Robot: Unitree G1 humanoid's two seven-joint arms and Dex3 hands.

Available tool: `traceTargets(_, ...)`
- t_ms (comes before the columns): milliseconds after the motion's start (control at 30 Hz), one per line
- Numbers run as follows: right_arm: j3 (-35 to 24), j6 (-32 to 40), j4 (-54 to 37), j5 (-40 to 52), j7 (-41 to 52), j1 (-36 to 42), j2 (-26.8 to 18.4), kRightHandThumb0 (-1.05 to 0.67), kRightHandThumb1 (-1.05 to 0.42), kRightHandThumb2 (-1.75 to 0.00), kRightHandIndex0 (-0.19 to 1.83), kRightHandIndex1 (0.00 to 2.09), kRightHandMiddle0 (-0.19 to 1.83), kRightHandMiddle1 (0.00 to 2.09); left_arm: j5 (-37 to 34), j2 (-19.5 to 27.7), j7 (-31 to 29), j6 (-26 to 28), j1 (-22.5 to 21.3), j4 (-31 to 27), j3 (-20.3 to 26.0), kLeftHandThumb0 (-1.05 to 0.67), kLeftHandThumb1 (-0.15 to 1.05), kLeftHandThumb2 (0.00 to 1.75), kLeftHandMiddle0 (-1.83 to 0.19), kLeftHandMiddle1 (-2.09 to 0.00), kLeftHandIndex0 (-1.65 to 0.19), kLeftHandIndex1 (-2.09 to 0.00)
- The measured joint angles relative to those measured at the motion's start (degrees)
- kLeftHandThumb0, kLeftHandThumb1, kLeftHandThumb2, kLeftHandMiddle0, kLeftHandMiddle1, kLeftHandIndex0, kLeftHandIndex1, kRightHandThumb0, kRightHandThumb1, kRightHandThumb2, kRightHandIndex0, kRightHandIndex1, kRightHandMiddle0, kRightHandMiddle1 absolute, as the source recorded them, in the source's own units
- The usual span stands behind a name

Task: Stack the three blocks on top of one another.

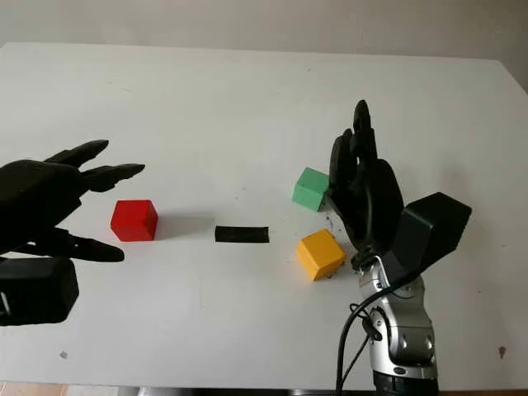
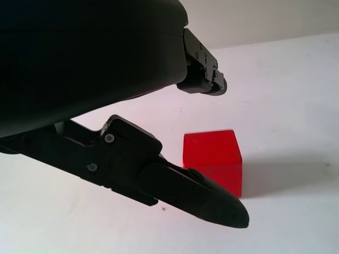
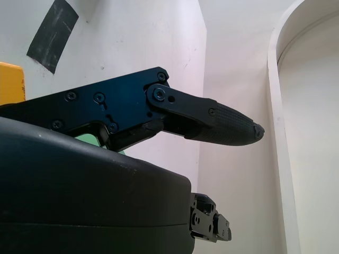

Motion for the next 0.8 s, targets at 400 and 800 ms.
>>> traceTargets(400, -0.6, 0.5, -0.6, 0.2, 0.1, 0.1, -0.2, -0.68, -1.05, -0.68, -0.19, 0.0, -0.19, 0.0, 5.0, -3.5, 4.8, -4.0, 1.3, 2.6, -0.5, -0.8, 1.0, 0.06, -0.09, -0.07, -0.44, -0.15)
traceTargets(800, -0.6, 0.6, -1.2, 0.3, 0.5, 0.4, -0.4, -0.68, -1.05, -0.67, -0.19, 0.0, -0.19, 0.0, 11.9, -3.9, 7.3, -5.8, 1.6, 3.9, -0.7, -0.79, 1.04, 0.06, -0.13, -0.07, -0.45, -0.21)
